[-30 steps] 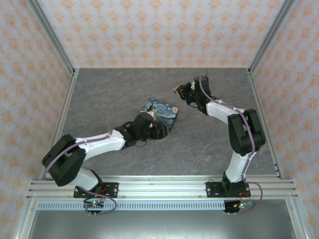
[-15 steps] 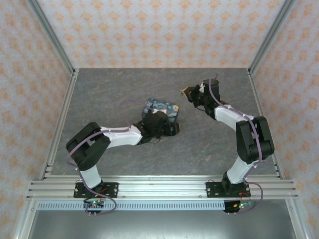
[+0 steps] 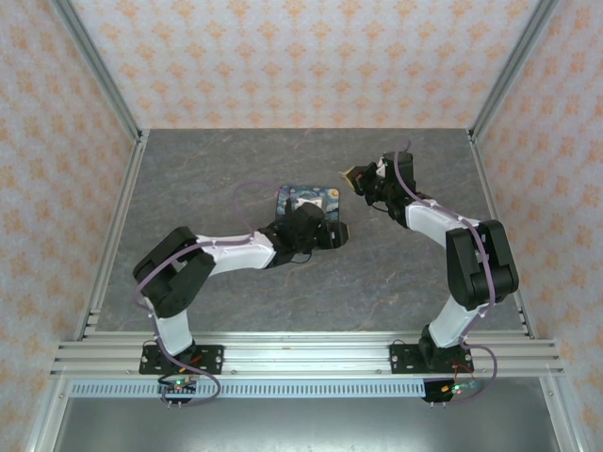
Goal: Unlock the padlock with the key
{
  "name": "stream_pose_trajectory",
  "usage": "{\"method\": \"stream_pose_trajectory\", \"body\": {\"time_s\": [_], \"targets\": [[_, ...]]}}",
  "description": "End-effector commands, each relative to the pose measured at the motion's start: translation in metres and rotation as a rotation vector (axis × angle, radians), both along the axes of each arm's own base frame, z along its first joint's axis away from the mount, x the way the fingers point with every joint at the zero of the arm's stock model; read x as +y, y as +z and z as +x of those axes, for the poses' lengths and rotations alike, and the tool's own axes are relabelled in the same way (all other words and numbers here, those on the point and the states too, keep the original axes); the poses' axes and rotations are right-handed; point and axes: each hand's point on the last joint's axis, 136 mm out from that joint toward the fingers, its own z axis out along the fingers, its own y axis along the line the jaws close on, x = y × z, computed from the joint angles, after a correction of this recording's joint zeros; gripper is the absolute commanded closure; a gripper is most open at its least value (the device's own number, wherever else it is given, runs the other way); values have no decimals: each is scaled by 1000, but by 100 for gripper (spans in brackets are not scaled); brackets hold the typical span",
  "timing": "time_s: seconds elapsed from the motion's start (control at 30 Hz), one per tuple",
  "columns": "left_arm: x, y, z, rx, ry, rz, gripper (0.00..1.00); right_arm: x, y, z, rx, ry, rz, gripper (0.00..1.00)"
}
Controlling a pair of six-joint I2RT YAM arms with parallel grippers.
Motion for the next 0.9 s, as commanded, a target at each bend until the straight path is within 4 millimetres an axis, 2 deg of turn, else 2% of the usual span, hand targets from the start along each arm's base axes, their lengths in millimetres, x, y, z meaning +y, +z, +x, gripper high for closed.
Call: {"method": "stream_pose_trajectory", "body": {"time_s": [0.0, 0.17, 0.3, 0.37, 0.47, 0.63, 0.73, 0.87], "targets": [[15, 38, -8, -85, 16, -17, 29, 5, 25, 5, -66, 14, 46, 100], [55, 39, -20, -115, 35, 149, 27, 20, 27, 3, -75, 33, 49, 100], [96, 40, -14, -105, 131, 254, 24, 36, 27, 0, -83, 40, 56, 100], [124, 35, -9, -65, 220, 310, 22, 41, 24, 0, -87, 28, 58, 100], [148, 31, -6, -68, 295, 297, 22, 51, 18, 1, -86, 18, 77, 100], [164, 25, -5, -19, 301, 285, 22, 63, 8, 4, -83, -6, 90, 100], [159, 20, -4, -10, 244, 278, 23, 71, 3, 7, -86, -13, 110, 100], [150, 25, -3, -56, 172, 265, 25, 75, -4, 9, -81, -34, 127, 100]]}}
